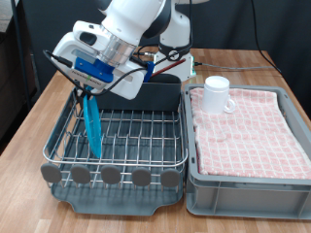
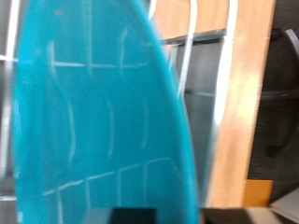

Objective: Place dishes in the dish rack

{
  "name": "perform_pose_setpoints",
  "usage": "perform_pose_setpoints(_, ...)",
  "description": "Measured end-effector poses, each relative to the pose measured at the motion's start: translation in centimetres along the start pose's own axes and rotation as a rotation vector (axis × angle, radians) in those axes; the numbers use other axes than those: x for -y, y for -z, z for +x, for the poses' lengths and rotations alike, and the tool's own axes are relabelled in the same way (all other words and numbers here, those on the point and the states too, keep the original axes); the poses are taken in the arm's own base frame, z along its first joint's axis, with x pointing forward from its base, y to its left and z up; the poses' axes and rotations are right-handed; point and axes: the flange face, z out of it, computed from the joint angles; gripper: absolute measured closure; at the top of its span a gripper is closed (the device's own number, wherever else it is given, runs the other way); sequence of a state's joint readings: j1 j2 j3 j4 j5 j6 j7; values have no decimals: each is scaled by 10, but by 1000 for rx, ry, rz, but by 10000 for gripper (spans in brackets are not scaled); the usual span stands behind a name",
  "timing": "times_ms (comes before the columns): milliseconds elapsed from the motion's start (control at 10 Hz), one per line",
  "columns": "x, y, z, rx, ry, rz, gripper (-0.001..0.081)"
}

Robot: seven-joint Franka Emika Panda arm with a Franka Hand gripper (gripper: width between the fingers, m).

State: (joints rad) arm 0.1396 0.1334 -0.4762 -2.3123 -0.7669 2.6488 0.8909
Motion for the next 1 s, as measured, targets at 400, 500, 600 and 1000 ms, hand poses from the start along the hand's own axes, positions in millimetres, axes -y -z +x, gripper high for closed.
perform_pose_setpoints(400,-4,4,6,30,0,23,324)
perform_pose_setpoints(500,-7,9,11,33,0,23,324)
perform_pose_setpoints(600,-10,16,16,41,3,29,166)
perform_pose_setpoints(1000,-33,59,42,110,2,150,13)
